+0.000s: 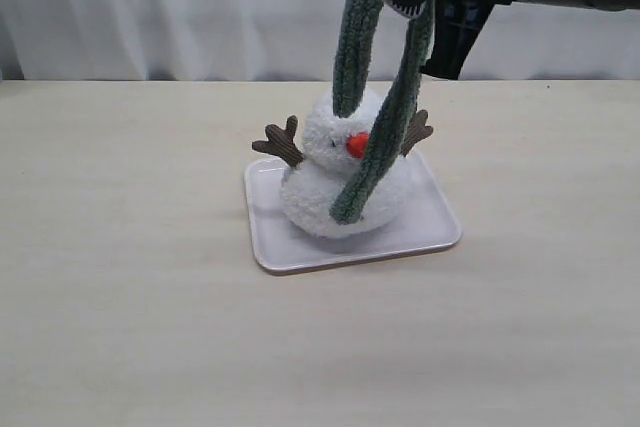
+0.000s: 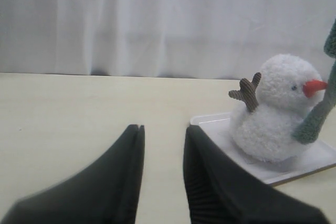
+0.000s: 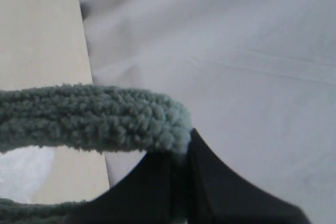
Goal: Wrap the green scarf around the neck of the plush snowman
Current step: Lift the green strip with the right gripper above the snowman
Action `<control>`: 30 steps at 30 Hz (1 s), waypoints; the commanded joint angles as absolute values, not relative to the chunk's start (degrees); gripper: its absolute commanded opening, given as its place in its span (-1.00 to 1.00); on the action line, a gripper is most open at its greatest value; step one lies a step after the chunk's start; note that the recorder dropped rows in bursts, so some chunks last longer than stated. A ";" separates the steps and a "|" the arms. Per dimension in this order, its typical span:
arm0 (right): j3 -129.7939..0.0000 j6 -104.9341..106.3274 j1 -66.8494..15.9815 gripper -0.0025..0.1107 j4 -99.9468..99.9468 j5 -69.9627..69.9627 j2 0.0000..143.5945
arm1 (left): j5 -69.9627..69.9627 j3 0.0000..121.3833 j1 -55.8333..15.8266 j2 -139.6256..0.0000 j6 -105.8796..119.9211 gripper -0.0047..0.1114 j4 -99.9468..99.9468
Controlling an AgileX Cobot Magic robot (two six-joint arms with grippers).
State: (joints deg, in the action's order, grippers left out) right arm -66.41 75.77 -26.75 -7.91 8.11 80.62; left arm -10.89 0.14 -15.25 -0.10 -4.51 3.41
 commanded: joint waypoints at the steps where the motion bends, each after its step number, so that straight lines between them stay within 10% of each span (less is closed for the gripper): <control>1: -66.64 77.24 -26.71 -0.89 -8.07 5.40 81.23 | -10.39 0.00 -15.38 0.00 -4.79 -0.46 3.21; 30: -66.53 79.72 -25.41 -0.88 -8.07 7.17 83.85 | -10.76 0.00 -15.38 0.00 -4.79 -0.46 3.06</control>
State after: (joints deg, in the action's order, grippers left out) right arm -66.41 79.58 -26.49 -7.91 11.28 82.76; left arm -10.89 0.14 -15.25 -0.10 -4.51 3.41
